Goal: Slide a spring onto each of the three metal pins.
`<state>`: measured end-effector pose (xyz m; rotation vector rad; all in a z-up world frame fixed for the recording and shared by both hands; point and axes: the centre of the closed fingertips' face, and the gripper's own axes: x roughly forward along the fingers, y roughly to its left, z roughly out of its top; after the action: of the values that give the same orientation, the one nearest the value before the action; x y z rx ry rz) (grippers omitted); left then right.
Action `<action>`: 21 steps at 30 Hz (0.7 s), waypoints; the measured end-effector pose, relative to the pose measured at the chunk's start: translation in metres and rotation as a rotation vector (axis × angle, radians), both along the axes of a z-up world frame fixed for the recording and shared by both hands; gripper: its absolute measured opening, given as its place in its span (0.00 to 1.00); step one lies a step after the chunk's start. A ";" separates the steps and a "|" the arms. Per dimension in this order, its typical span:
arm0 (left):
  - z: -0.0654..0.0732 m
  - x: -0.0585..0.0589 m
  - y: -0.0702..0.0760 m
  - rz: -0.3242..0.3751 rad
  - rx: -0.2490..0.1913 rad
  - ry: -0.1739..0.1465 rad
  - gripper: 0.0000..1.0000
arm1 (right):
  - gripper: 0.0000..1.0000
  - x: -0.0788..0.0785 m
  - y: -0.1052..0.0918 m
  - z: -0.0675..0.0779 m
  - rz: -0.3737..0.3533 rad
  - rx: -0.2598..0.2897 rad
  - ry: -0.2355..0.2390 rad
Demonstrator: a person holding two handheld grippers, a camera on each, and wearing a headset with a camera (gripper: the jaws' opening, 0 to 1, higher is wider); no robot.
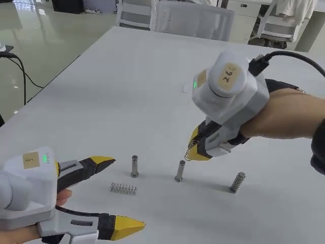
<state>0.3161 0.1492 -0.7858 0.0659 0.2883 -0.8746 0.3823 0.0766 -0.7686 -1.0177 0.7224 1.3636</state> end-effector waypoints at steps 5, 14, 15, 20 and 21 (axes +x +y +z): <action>0.000 0.001 0.001 0.008 -0.001 0.000 0.85 | 0.08 0.003 0.001 -0.004 0.004 -0.006 -0.001; 0.000 0.001 0.003 0.011 -0.004 0.001 0.84 | 0.08 0.006 0.004 -0.012 0.011 -0.020 0.009; 0.000 0.001 0.003 0.012 -0.005 0.002 0.84 | 0.08 0.007 0.004 -0.012 0.012 -0.022 0.009; 0.001 0.001 0.004 0.013 -0.006 0.001 0.84 | 0.08 0.009 0.005 -0.015 0.014 -0.027 0.012; 0.001 0.001 0.005 0.014 -0.007 0.001 0.84 | 0.08 0.009 0.006 -0.016 0.015 -0.028 0.012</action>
<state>0.3174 0.1538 -0.7847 0.0571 0.2862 -0.8613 0.3916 0.0822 -0.7844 -1.0400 0.7460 1.3772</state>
